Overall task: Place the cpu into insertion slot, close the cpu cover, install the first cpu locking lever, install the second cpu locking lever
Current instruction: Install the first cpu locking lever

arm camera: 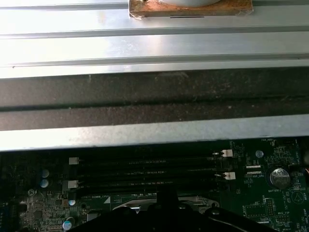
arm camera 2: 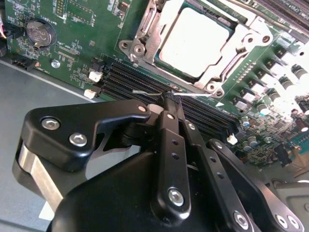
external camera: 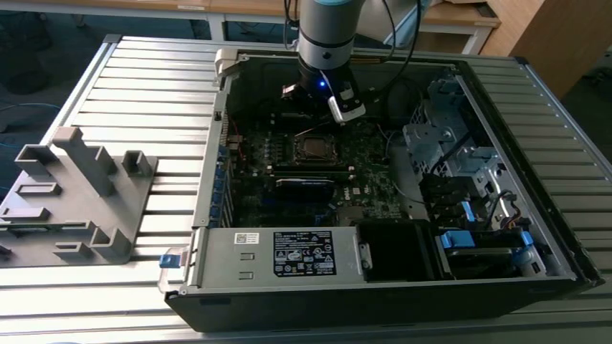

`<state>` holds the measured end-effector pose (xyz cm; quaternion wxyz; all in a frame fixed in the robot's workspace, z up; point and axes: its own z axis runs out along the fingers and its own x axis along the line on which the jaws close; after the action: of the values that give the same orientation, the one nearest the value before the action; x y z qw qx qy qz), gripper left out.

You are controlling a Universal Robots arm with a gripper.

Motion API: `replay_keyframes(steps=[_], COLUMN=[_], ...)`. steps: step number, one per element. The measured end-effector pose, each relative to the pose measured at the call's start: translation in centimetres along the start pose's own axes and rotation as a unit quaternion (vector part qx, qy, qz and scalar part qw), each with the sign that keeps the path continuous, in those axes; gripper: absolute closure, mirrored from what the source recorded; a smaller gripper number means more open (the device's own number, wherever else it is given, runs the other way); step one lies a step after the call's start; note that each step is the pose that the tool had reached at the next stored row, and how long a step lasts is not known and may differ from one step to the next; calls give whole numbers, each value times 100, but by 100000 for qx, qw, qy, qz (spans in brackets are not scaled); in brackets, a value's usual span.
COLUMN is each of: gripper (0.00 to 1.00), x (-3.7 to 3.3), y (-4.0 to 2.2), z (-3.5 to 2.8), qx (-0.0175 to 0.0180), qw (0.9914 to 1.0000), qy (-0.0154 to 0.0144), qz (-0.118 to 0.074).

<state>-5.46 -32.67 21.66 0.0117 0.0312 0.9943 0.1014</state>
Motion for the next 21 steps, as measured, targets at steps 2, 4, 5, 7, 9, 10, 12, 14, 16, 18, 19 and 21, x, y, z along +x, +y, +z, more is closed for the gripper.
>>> replay_keyframes(steps=[2,4,5,7,9,10,12,14,16,18,19,21], gripper=[89,89,89,89,89,89,89,89,89,89,89,89], x=[0,0,0,0,0,0,1,1,1,1,1,1], y=[0,0,0,0,-1,-1,-6,-6,-6,-9,-9,-9], z=[0,1,1,2,2,2,26,27,29,43,43,45], qx=[1,3,1,3,5,3,4,3,2,3,5,-3], qw=[100000,100000,100000,100000,100000,100000,100000,100000,100000,100000,100000,100000], qy=[-1,1,0,1,1,0,3,2,0,2,2,-31], qz=[1,-2,1,1,-1,1,0,0,0,1,-2,-3])
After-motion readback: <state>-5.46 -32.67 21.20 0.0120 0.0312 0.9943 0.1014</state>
